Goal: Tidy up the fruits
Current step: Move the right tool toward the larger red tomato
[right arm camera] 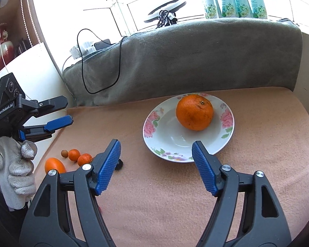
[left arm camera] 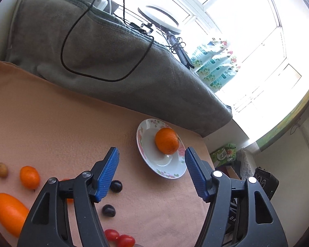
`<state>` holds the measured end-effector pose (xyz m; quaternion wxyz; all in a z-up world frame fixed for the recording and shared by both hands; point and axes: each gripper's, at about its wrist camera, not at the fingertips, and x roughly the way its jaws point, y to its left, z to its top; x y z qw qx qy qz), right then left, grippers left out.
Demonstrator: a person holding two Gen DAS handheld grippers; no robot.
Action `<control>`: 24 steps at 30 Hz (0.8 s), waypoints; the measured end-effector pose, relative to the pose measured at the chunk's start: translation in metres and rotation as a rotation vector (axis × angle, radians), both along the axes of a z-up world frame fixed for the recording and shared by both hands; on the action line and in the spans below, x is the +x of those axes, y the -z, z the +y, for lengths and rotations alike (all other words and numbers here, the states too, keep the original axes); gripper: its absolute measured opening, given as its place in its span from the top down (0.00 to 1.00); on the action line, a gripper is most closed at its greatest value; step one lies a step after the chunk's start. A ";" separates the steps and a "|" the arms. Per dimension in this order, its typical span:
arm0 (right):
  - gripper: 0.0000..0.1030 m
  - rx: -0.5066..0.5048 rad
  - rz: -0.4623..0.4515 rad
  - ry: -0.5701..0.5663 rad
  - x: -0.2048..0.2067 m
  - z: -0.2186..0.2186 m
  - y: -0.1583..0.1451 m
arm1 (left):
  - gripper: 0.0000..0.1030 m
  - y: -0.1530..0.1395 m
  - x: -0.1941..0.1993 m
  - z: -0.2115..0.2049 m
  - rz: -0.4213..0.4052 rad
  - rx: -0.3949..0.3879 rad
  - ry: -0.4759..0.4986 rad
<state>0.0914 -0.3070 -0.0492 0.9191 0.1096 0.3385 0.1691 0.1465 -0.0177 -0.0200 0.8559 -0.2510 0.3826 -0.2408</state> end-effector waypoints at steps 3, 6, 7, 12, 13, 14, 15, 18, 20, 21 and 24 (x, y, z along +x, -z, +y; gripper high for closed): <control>0.11 0.013 -0.007 -0.003 -0.004 0.002 -0.002 | 0.31 -0.002 -0.010 0.014 -0.016 0.030 -0.037; 0.11 0.015 -0.005 -0.011 -0.006 0.004 -0.003 | 0.28 -0.003 -0.022 0.027 -0.041 0.076 -0.071; 0.11 0.014 -0.003 -0.014 -0.006 0.005 -0.002 | 0.27 -0.003 -0.026 0.031 -0.048 0.090 -0.083; 0.11 0.014 0.003 -0.036 -0.009 0.009 0.000 | 0.27 0.001 -0.045 0.048 -0.065 0.154 -0.129; 0.11 0.015 0.006 -0.040 -0.009 0.010 0.001 | 0.27 0.002 -0.049 0.051 -0.068 0.171 -0.134; 0.11 0.016 0.008 -0.044 -0.009 0.011 0.002 | 0.27 0.004 -0.052 0.053 -0.068 0.186 -0.140; 0.11 0.018 0.010 -0.049 -0.009 0.012 0.002 | 0.27 0.006 -0.055 0.055 -0.067 0.196 -0.147; 0.11 0.023 0.018 -0.064 -0.011 0.015 0.004 | 0.27 0.011 -0.065 0.060 -0.065 0.217 -0.153; 0.11 0.022 0.021 -0.073 -0.012 0.017 0.005 | 0.27 0.013 -0.072 0.061 -0.070 0.239 -0.165; 0.11 0.022 0.022 -0.079 -0.013 0.019 0.005 | 0.27 0.014 -0.075 0.063 -0.072 0.246 -0.170; 0.11 0.017 0.022 -0.104 -0.017 0.024 0.006 | 0.27 0.017 -0.083 0.066 -0.070 0.249 -0.178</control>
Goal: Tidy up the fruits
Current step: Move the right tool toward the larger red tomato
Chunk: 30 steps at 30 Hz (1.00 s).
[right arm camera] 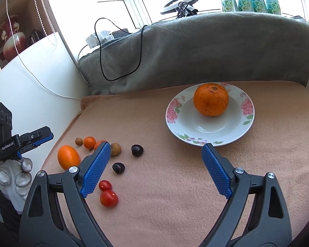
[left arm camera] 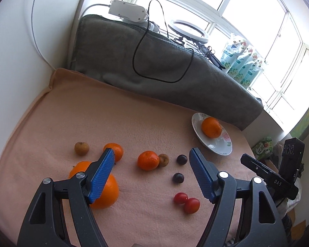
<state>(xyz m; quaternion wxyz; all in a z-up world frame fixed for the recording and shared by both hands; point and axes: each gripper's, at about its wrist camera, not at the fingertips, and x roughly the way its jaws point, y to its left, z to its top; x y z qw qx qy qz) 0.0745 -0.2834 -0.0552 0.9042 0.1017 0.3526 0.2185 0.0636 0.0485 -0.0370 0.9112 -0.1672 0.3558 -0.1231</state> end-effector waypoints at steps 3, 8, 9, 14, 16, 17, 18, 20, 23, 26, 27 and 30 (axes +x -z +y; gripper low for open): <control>0.11 -0.009 -0.001 -0.027 -0.005 0.005 0.001 | 0.27 0.004 -0.009 0.003 0.002 0.005 -0.014; 0.11 -0.020 0.012 -0.076 -0.015 0.016 0.008 | 0.27 0.013 -0.021 0.005 0.019 0.016 -0.027; 0.11 -0.026 0.015 -0.086 -0.017 0.018 0.010 | 0.27 0.015 -0.022 0.005 0.023 0.022 -0.026; 0.11 -0.053 0.025 -0.130 -0.028 0.032 0.020 | 0.27 0.021 -0.024 0.000 0.031 0.026 -0.017; 0.11 -0.065 0.025 -0.149 -0.032 0.038 0.023 | 0.27 0.022 -0.024 -0.004 0.031 0.026 -0.006; 0.11 -0.072 0.026 -0.159 -0.035 0.041 0.025 | 0.27 0.022 -0.024 -0.007 0.030 0.032 0.000; 0.11 -0.079 0.027 -0.170 -0.037 0.044 0.026 | 0.27 0.023 -0.024 -0.010 0.029 0.037 0.006; 0.11 -0.091 0.030 -0.192 -0.041 0.050 0.030 | 0.27 0.024 -0.023 -0.015 0.033 0.045 0.019; 0.11 -0.107 0.032 -0.220 -0.047 0.059 0.036 | 0.28 0.025 -0.019 -0.021 0.034 0.056 0.033; 0.19 -0.115 0.035 -0.247 -0.051 0.066 0.039 | 0.28 0.026 -0.014 -0.029 0.033 0.071 0.048; 0.19 -0.121 0.035 -0.253 -0.052 0.069 0.040 | 0.28 0.027 -0.012 -0.032 0.032 0.077 0.053; 0.19 -0.132 0.034 -0.267 -0.054 0.075 0.042 | 0.30 0.029 -0.007 -0.041 0.028 0.098 0.073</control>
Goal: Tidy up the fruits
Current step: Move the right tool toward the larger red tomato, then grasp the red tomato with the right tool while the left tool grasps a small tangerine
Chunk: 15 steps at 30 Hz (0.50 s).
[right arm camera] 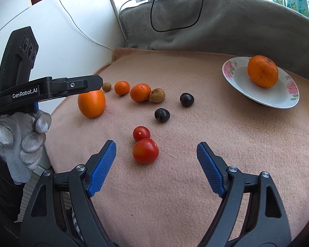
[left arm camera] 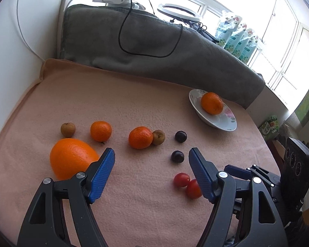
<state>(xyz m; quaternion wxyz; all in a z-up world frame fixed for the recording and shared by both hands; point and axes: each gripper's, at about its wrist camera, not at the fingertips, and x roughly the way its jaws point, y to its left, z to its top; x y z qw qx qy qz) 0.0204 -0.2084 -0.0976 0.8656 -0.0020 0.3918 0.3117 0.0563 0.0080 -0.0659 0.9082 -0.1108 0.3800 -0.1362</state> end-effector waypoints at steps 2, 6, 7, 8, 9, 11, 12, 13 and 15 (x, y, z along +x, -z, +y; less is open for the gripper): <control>0.23 -0.003 0.000 -0.015 -0.002 0.004 0.001 | 0.32 0.001 0.004 -0.006 -0.004 0.009 0.013; 0.29 -0.011 0.004 -0.030 -0.002 0.009 0.005 | 0.37 0.007 0.015 -0.015 0.009 0.017 0.033; 0.31 -0.012 0.005 -0.033 -0.002 0.010 0.006 | 0.38 0.009 0.018 -0.017 0.011 0.024 0.032; 0.32 -0.012 0.007 -0.036 -0.002 0.011 0.007 | 0.39 0.011 0.021 -0.019 0.014 0.030 0.031; 0.33 -0.012 0.009 -0.037 -0.002 0.012 0.007 | 0.39 0.013 0.024 -0.020 0.018 0.035 0.031; 0.36 -0.011 0.012 -0.038 -0.001 0.013 0.009 | 0.42 0.018 0.030 -0.020 0.032 0.041 0.024; 0.37 -0.011 0.014 -0.039 -0.001 0.014 0.009 | 0.44 0.020 0.032 -0.020 0.037 0.047 0.017; 0.39 -0.012 0.015 -0.041 -0.001 0.014 0.010 | 0.45 0.022 0.034 -0.020 0.037 0.052 0.012; 0.41 -0.015 0.017 -0.042 0.001 0.015 0.011 | 0.45 0.024 0.037 -0.019 0.041 0.053 0.004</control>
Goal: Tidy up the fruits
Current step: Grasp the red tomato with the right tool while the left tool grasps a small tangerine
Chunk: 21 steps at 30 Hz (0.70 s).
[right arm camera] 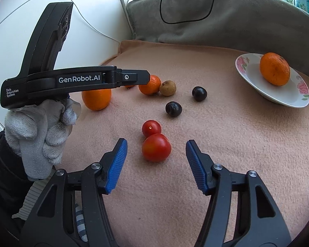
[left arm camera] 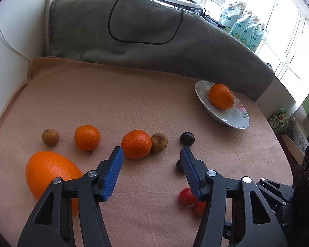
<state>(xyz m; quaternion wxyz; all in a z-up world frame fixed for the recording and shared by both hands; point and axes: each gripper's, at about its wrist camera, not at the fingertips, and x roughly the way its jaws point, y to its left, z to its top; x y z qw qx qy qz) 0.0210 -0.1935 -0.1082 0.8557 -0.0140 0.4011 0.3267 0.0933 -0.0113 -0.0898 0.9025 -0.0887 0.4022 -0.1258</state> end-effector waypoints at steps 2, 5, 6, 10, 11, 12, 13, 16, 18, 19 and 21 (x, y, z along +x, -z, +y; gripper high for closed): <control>0.41 -0.002 0.001 -0.002 0.000 0.001 0.001 | 0.45 0.002 0.003 0.001 0.005 -0.003 -0.007; 0.42 -0.004 0.003 -0.006 0.003 0.004 0.002 | 0.47 0.005 0.007 0.000 0.010 0.005 -0.012; 0.42 -0.005 0.004 -0.008 0.003 0.004 0.002 | 0.49 0.006 0.007 0.000 0.008 0.013 -0.015; 0.44 -0.008 0.005 -0.011 0.005 0.007 0.003 | 0.51 0.006 0.010 -0.001 0.002 0.026 -0.018; 0.44 -0.009 0.005 -0.010 0.004 0.007 0.004 | 0.52 0.006 0.011 -0.002 0.000 0.033 -0.016; 0.45 -0.010 0.006 -0.010 0.005 0.007 0.004 | 0.54 0.007 0.012 -0.003 -0.001 0.046 -0.012; 0.46 -0.010 0.008 -0.010 0.005 0.007 0.004 | 0.54 0.007 0.012 -0.005 -0.006 0.067 -0.007; 0.47 -0.008 0.014 -0.008 0.007 0.006 0.005 | 0.54 0.007 0.014 -0.012 -0.010 0.136 0.025; 0.47 -0.006 0.017 -0.007 0.008 0.006 0.005 | 0.55 0.008 0.018 -0.016 0.006 0.181 0.055; 0.47 -0.006 0.019 -0.007 0.009 0.006 0.006 | 0.56 0.009 0.021 -0.017 0.014 0.210 0.071; 0.48 -0.006 0.021 -0.006 0.010 0.006 0.006 | 0.60 0.011 0.025 -0.020 0.031 0.250 0.102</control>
